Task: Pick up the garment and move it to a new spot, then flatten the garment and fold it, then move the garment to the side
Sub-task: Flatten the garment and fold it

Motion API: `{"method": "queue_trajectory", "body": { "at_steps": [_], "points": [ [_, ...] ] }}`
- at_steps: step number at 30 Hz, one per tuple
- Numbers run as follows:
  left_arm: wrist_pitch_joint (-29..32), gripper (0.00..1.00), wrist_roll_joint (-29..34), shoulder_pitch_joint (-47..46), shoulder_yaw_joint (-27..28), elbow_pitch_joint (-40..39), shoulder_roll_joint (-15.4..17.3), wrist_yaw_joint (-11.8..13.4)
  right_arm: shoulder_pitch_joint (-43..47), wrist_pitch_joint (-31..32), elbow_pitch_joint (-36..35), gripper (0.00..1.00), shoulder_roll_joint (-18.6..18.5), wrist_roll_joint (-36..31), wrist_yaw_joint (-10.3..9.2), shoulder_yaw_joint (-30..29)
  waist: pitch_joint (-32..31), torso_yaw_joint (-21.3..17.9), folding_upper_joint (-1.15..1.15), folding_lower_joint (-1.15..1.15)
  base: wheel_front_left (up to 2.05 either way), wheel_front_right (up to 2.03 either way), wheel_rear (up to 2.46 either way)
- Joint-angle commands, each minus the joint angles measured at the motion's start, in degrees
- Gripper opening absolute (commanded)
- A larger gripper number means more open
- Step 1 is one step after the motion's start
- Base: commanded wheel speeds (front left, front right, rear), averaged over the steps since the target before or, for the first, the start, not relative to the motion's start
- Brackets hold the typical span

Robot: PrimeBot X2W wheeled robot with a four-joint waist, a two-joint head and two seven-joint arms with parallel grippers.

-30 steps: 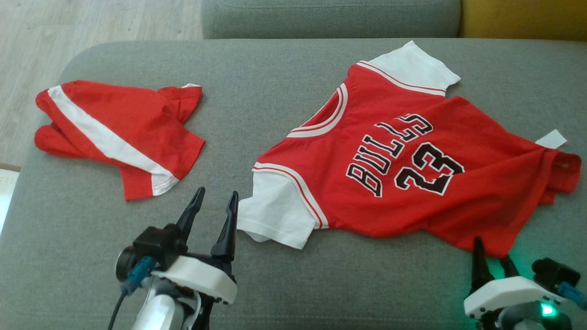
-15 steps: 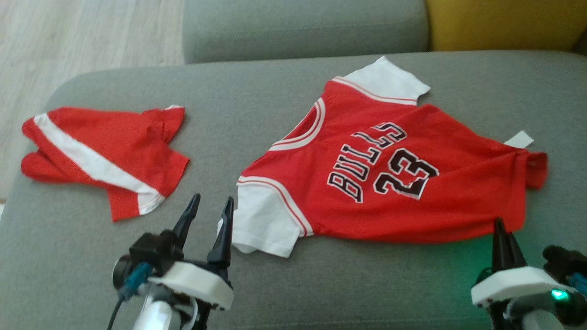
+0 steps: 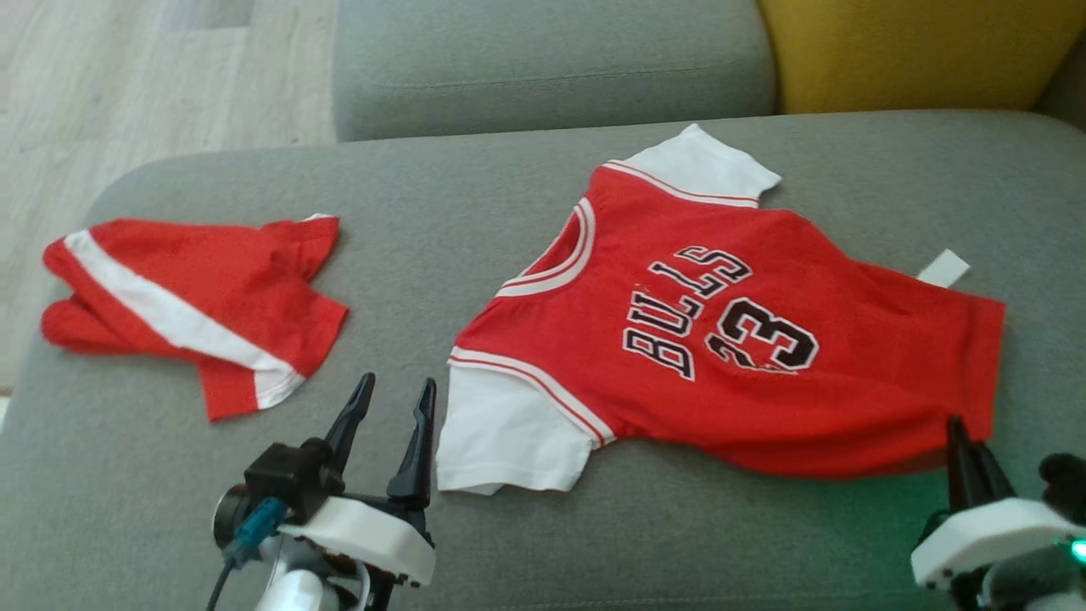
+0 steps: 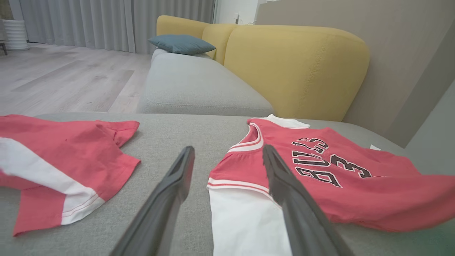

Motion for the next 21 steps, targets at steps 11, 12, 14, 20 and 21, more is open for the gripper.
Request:
{"method": "queue_trajectory", "body": {
  "at_steps": [11,12,14,20,21],
  "points": [
    [-0.7,1.00,0.5,-4.3,0.4,-1.0,0.1,-0.4,-18.3,-2.2,15.1,0.00,-0.5,-8.1,-0.04,-3.7,4.4,5.5,0.00,0.00,0.00,0.00,0.00],
    [-0.7,1.00,0.5,-4.5,0.3,-1.0,0.1,-0.4,-19.5,-2.6,16.9,0.00,-0.5,-8.9,-0.04,-4.1,4.7,5.7,0.00,0.00,0.00,0.00,0.00],
    [-0.7,1.00,0.5,-4.8,0.3,-1.0,0.1,-0.4,-21.5,-3.4,20.3,0.00,-0.5,-10.8,-0.04,-4.7,5.2,6.0,0.00,0.00,0.00,0.00,0.00],
    [-0.7,1.00,0.6,-5.6,0.4,-1.0,0.1,-0.5,-25.9,-4.8,30.3,1.00,-0.5,-17.0,-0.04,-8.2,6.1,6.1,0.00,0.00,0.00,0.00,0.00],
    [-0.7,1.00,0.6,-5.7,0.5,-0.9,0.1,-0.4,-26.5,-5.3,31.6,1.00,-0.5,-17.7,-0.04,-8.5,6.2,5.9,0.00,0.00,0.00,0.00,0.00]
  ]
}}
